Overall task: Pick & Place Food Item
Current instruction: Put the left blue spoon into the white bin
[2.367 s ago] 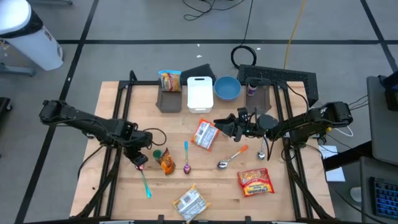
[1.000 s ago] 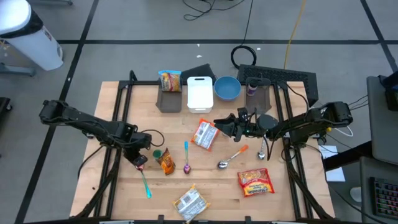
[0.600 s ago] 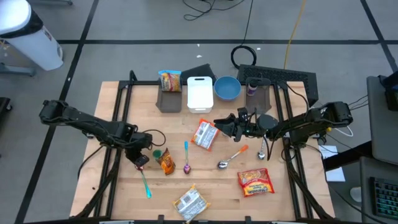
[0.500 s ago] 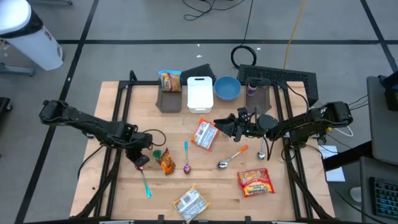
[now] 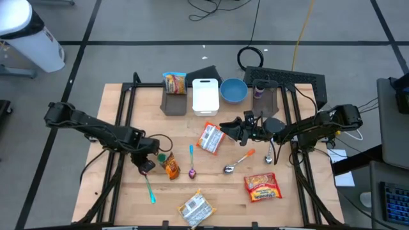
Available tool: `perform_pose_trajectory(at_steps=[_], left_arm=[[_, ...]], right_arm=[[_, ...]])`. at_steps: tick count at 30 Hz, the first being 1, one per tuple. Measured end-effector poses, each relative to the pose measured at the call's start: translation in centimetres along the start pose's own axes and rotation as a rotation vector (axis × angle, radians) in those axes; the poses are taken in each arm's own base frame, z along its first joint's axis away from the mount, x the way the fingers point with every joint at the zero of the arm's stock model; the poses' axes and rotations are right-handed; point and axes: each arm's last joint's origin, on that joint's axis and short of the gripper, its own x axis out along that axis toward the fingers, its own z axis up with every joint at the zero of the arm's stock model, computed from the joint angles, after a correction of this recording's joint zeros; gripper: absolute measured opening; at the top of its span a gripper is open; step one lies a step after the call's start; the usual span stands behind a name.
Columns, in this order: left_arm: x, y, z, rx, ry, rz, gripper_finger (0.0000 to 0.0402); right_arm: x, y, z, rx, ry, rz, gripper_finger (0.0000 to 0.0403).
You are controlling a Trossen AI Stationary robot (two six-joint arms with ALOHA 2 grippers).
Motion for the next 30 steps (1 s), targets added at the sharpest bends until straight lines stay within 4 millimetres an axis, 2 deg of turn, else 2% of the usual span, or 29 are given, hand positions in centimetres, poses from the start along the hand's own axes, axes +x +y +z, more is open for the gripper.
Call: perform_pose_trajectory(at_steps=[5, 11, 16, 30], left_arm=[[0.6, -0.2, 0.5, 0.014, 0.007, 0.009, 0.0004], [1.1, -0.2, 0.9, 0.014, 0.017, 0.026, 0.0019], [1.1, -0.2, 0.9, 0.025, 0.005, 0.032, 0.0004], [1.0, -0.2, 1.2, 0.030, -0.048, 0.050, 0.0015]], right_arm=[[0.0, 0.0, 0.0, 0.000, 0.000, 0.000, 0.0212], [0.0, 0.0, 0.0, 0.000, 0.000, -0.002, 0.0212], [0.0, 0.0, 0.0, 0.000, 0.000, -0.002, 0.0212], [0.0, -0.1, -0.1, -0.001, 0.005, -0.008, 0.0212]])
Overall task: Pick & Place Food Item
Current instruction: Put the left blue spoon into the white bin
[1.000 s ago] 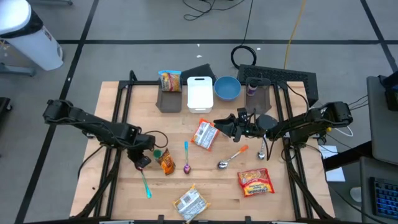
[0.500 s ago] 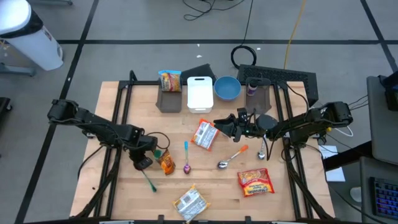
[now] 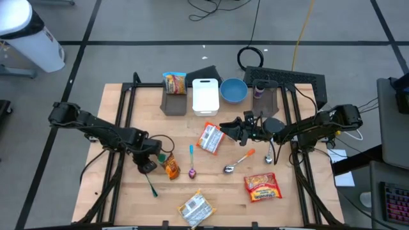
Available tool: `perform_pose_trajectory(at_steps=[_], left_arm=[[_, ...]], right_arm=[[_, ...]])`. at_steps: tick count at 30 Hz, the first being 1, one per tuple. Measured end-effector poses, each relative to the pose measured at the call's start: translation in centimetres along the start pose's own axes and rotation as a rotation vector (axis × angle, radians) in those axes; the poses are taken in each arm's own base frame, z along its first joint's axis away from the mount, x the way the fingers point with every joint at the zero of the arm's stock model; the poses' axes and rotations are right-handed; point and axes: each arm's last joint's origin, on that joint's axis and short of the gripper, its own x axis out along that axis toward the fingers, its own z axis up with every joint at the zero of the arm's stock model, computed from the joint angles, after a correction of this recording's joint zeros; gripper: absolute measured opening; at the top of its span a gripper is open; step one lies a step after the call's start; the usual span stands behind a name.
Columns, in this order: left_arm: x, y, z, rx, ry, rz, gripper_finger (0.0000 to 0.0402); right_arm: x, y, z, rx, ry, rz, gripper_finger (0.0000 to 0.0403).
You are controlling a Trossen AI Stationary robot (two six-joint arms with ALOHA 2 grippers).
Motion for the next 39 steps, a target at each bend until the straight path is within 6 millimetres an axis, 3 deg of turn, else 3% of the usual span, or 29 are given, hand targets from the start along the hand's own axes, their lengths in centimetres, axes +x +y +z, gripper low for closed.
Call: perform_pose_trajectory(at_steps=[18, 29, 39], left_arm=[[-1.4, 1.4, 2.3, -0.019, -0.103, -0.026, 0.0012], [-3.5, 2.1, 3.5, 0.011, -0.212, 0.116, 0.0012], [-4.2, 3.2, 4.3, -0.018, -0.231, 0.107, 0.0014]], right_arm=[[0.0, 0.0, 0.0, 0.007, 0.000, 0.000, 0.0212], [0.0, 0.0, 0.0, 0.026, 0.000, 0.000, 0.0212], [0.0, 0.0, 0.0, 0.026, 0.000, 0.000, 0.0212]])
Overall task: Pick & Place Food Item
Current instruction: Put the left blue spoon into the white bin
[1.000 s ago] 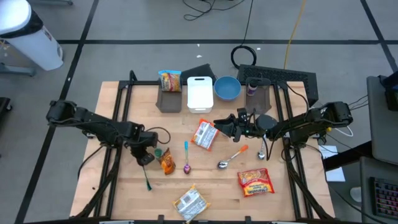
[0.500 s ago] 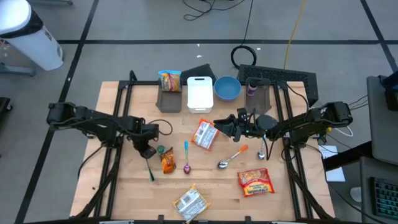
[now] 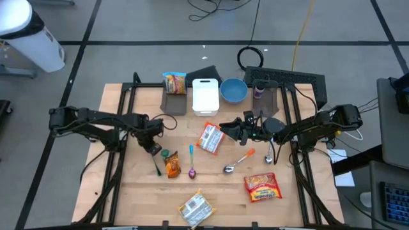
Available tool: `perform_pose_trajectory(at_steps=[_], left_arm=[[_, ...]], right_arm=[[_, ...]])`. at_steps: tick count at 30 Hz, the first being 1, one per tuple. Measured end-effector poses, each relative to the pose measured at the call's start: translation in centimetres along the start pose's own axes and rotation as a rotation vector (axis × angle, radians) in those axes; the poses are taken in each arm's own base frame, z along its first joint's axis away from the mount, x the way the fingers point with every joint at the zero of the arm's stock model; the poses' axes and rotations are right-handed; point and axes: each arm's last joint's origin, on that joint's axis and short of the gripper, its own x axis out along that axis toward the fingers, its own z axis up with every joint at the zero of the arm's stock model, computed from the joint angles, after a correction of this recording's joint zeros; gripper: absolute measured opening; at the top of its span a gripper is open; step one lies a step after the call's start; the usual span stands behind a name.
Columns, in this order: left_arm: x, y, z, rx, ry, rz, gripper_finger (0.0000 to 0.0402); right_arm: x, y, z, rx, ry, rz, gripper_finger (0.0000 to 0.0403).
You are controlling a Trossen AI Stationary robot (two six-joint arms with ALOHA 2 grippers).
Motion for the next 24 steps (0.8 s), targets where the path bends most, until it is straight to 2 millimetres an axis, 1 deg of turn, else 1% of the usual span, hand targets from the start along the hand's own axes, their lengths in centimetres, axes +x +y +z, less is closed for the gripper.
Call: perform_pose_trajectory(at_steps=[4, 8, 11, 15, 19, 21, 24], left_arm=[[-0.1, 0.3, -0.1, 0.007, 0.035, -0.011, 0.0005], [-0.2, 0.4, -0.2, 0.018, 0.076, -0.038, 0.0022], [-0.9, 0.2, -0.3, 0.050, 0.101, -0.025, 0.0026], [-2.5, -0.6, 0.3, 0.120, 0.085, -0.015, 0.0017], [-4.7, -1.7, 1.0, 0.194, 0.032, 0.008, 0.0011], [-5.9, -2.2, 1.2, 0.230, 0.005, 0.009, 0.0013], [-7.7, -2.4, 1.1, 0.262, -0.051, 0.054, 0.0026]], right_arm=[[0.0, 0.0, 0.0, 0.000, 0.000, 0.000, 0.0212], [0.0, 0.0, 0.0, 0.000, 0.000, 0.000, 0.0212], [0.0, 0.0, 0.0, -0.003, -0.001, -0.001, 0.0212], [0.0, 0.0, 0.0, -0.010, -0.001, -0.002, 0.0212], [0.0, 0.0, 0.0, -0.019, -0.001, -0.002, 0.0212], [0.0, 0.0, 0.0, -0.019, -0.001, -0.002, 0.0212], [0.0, 0.0, 0.0, -0.019, -0.002, -0.002, 0.0212]])
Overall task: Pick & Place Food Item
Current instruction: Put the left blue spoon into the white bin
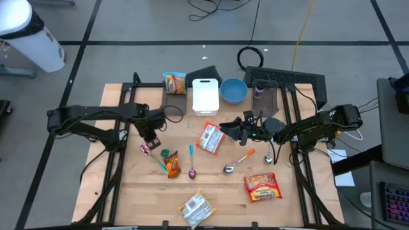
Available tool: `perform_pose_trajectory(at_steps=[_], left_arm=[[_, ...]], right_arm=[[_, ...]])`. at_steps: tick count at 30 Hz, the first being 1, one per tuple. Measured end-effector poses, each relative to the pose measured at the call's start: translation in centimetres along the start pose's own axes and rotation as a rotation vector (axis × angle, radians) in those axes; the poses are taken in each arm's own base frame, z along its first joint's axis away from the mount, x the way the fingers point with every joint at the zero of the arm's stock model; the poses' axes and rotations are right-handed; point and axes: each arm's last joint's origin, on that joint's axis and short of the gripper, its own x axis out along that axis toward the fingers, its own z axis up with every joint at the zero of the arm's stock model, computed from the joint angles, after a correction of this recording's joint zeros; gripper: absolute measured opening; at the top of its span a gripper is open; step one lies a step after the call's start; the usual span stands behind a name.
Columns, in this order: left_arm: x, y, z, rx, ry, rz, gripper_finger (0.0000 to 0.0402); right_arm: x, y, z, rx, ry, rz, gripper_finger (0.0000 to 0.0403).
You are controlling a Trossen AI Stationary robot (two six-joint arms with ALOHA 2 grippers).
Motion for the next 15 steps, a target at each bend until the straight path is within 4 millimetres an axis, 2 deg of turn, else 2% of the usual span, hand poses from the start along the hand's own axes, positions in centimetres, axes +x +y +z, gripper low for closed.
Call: perform_pose_trajectory(at_steps=[6, 15], left_arm=[[-2.6, 1.4, -2.0, -0.110, -0.053, 0.099, 0.0079], [-5.2, 3.1, -5.4, -0.352, -0.204, -0.007, 0.0200]], right_arm=[[0.0, 0.0, 0.0, -0.004, 0.000, 0.000, 0.0212], [0.0, 0.0, 0.0, -0.031, -0.001, 0.000, 0.0212]])
